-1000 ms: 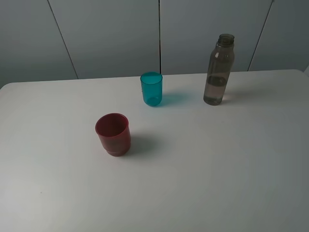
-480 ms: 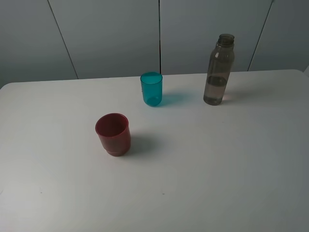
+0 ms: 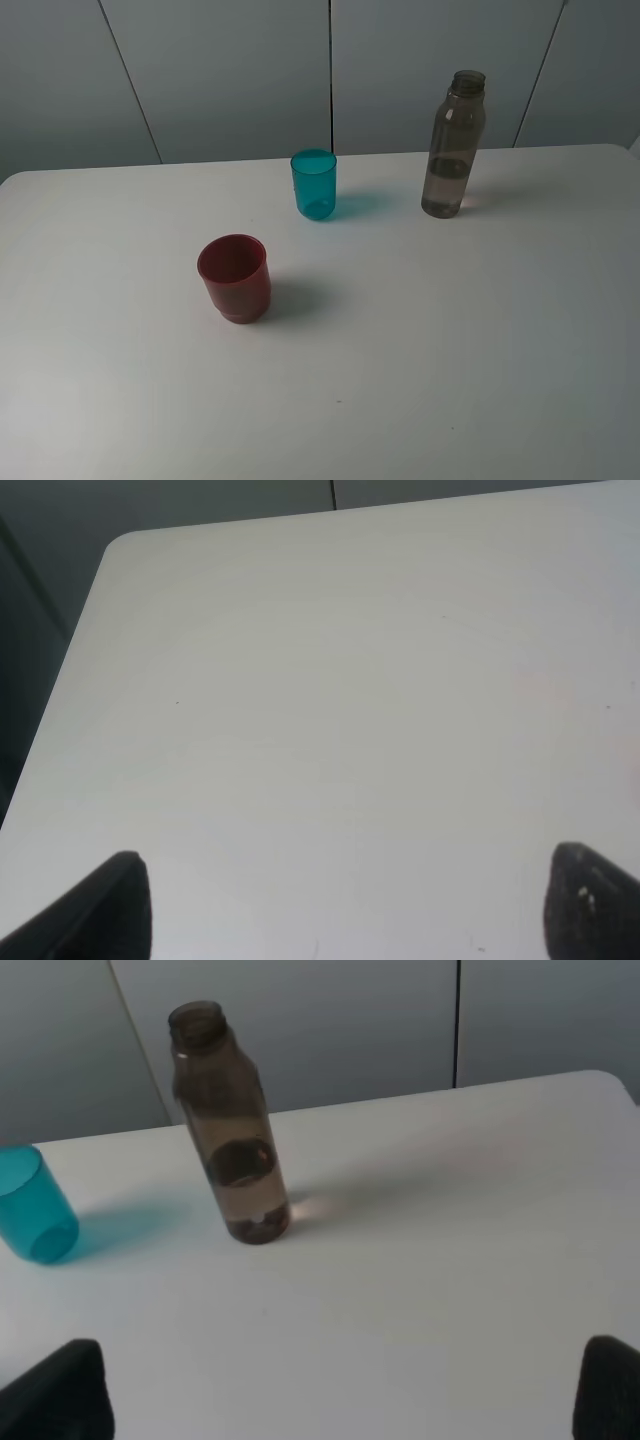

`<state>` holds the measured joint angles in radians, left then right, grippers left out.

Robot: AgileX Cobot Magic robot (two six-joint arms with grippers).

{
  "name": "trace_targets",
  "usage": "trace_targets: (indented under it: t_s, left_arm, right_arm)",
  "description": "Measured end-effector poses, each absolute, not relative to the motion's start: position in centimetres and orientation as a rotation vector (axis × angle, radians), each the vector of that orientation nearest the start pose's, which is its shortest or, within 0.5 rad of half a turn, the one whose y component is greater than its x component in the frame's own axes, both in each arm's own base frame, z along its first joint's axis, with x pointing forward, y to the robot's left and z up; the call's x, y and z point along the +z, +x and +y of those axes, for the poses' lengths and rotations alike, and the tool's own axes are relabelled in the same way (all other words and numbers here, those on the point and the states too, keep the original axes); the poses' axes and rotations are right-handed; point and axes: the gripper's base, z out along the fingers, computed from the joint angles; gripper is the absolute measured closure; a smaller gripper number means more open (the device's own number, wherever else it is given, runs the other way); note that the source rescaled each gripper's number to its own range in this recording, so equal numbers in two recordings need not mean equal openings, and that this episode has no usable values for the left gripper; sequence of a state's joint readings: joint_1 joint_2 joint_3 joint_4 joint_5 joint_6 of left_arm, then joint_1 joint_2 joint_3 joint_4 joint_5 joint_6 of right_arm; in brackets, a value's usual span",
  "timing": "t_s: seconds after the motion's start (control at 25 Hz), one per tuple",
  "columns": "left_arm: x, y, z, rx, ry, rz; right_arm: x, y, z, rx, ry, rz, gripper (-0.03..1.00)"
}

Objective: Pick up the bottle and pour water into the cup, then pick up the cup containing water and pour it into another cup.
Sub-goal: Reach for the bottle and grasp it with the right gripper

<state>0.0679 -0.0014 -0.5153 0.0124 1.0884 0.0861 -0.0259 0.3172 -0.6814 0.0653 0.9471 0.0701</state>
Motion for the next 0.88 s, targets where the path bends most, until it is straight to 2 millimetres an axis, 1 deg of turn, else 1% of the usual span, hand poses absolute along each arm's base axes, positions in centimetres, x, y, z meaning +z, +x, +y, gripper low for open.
trace_targets:
  t_s: [0.12, 0.24, 0.36, 0.48, 0.56, 0.68, 0.76, 0.88]
  left_arm:
    - [27.9, -0.8, 0.0, 0.11, 0.018, 2.057]
    - [27.9, -0.8, 0.0, 0.11, 0.018, 2.057]
    - [27.9, -0.8, 0.0, 0.11, 0.018, 2.057]
    - [27.9, -0.8, 0.0, 0.11, 0.018, 2.057]
    - [27.9, -0.8, 0.0, 0.11, 0.018, 2.057]
    - [27.9, -0.8, 0.0, 0.11, 0.018, 2.057]
    - [27.9, -0.8, 0.0, 0.11, 0.018, 2.057]
    - [27.9, -0.8, 0.0, 0.11, 0.018, 2.057]
  right_arm:
    - [34.4, 7.3, 0.2, 0.103, 0.114, 2.033, -0.03]
    - [35.0, 10.6, 0.0, 0.095, 0.119, 1.946, -0.03]
    - [34.8, 13.6, -0.1, 0.082, 0.12, 1.925, -0.03]
    - [33.3, 16.3, 0.5, 0.094, 0.074, 2.018, -0.03]
    - [32.0, 18.0, 1.8, 0.13, -0.01, 2.073, -0.03]
    - [30.0, 20.2, 4.2, 0.165, -0.16, 2.072, -0.03]
    - [28.5, 21.5, 5.3, 0.184, -0.203, 2.057, -0.03]
    - [25.9, 23.3, 6.2, 0.188, -0.225, 2.041, -0.03]
